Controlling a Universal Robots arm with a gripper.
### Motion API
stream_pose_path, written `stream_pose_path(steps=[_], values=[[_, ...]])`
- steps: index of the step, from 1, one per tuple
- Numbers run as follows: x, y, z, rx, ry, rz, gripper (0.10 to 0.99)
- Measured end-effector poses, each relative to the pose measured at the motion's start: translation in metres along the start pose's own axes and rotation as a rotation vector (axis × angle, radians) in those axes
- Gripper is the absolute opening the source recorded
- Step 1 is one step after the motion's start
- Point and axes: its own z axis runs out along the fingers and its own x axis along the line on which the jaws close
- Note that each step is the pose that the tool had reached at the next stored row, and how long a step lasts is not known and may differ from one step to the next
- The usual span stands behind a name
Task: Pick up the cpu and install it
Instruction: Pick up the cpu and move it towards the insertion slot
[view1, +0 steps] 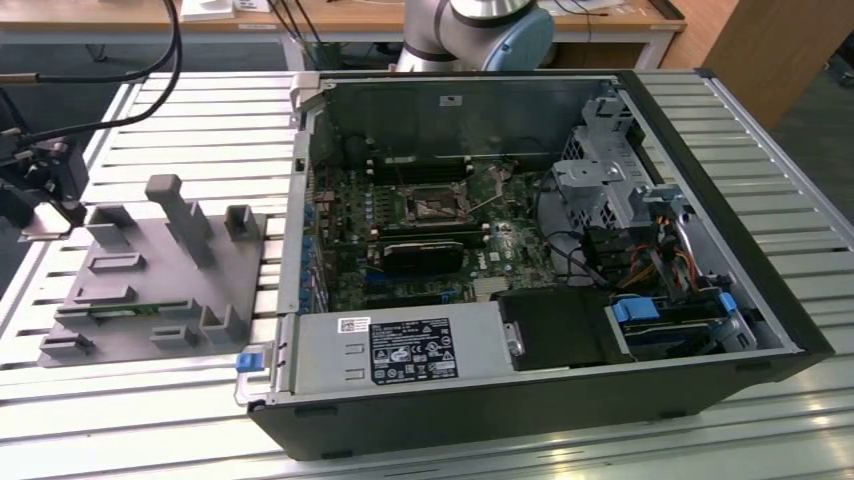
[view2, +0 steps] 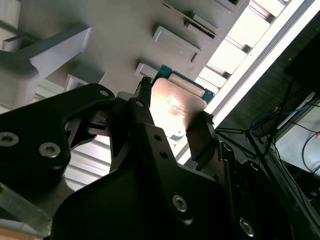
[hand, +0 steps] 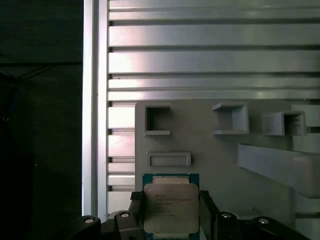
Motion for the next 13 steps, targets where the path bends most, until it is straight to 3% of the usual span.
stream_pose_path(steps=[6,13], values=[[0.0001,0.0008,-0.0136,0.0,-0.0001,0.0,0.533],[0.0004,0.0023,-0.0377,0.0,0.0,0.0,0.533]])
